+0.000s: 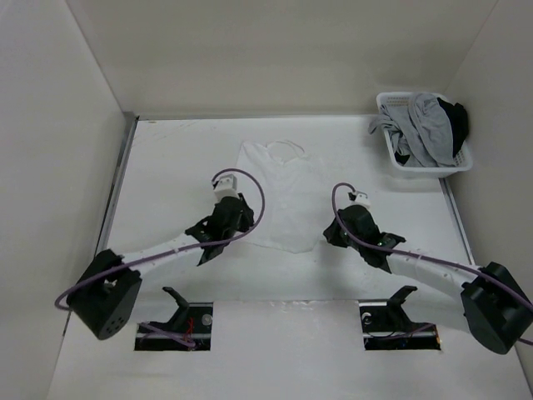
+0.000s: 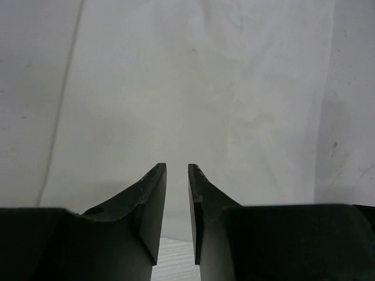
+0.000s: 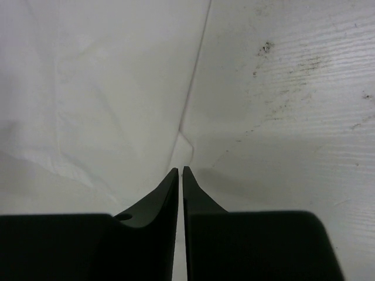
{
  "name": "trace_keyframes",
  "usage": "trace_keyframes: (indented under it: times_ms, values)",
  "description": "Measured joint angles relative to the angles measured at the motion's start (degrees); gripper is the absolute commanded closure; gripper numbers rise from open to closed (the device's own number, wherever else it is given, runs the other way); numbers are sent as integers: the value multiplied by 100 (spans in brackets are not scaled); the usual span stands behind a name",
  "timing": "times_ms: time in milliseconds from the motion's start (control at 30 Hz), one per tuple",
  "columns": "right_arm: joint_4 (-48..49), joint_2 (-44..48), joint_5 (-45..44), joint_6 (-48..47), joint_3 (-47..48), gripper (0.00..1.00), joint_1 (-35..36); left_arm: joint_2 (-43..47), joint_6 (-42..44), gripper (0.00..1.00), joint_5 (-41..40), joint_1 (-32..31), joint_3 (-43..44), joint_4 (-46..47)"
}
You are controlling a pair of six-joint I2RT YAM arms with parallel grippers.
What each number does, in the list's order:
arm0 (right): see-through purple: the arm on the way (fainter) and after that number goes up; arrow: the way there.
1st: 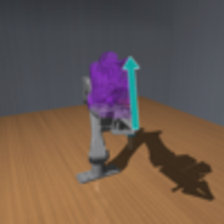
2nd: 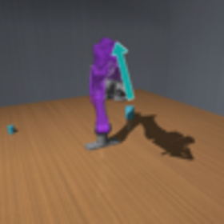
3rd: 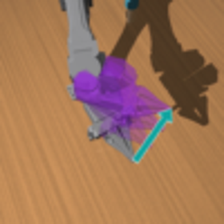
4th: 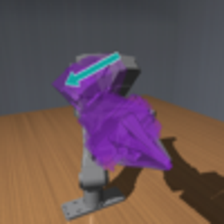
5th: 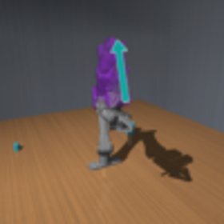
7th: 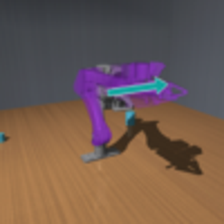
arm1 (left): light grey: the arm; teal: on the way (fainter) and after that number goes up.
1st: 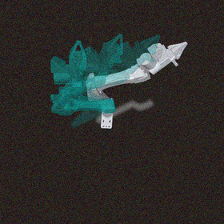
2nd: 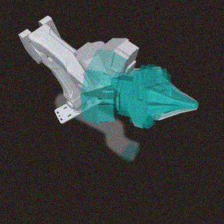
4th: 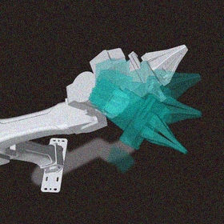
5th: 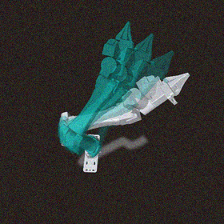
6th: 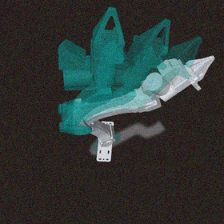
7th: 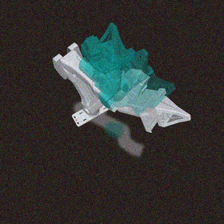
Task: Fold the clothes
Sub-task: Flatten the tank top out
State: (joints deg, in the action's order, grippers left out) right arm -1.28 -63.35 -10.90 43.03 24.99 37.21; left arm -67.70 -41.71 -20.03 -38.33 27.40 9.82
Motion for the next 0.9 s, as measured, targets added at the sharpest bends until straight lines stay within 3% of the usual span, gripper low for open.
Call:
trace_keyframes:
  times_ms: [167,300,433,533,667,900]
  values:
    - [308,-520,-4,42,11,67,0,-1285,494,80,-223,-306,1023,175]
    - [501,-1032,2,101,55,63,9,-2524,833,80,-326,-181,2317,251]
    - [789,-1327,24,229,122,88,173,-3908,1054,80,-308,81,3923,201]
    - [1056,-1585,74,343,166,97,380,-4955,1193,81,-195,273,5274,-46]
    - [1421,-1814,181,544,184,100,828,-5766,1239,80,-9,446,6314,-446]
    - [1373,-1801,457,1038,155,98,2693,-5921,1394,79,184,442,6557,-992]
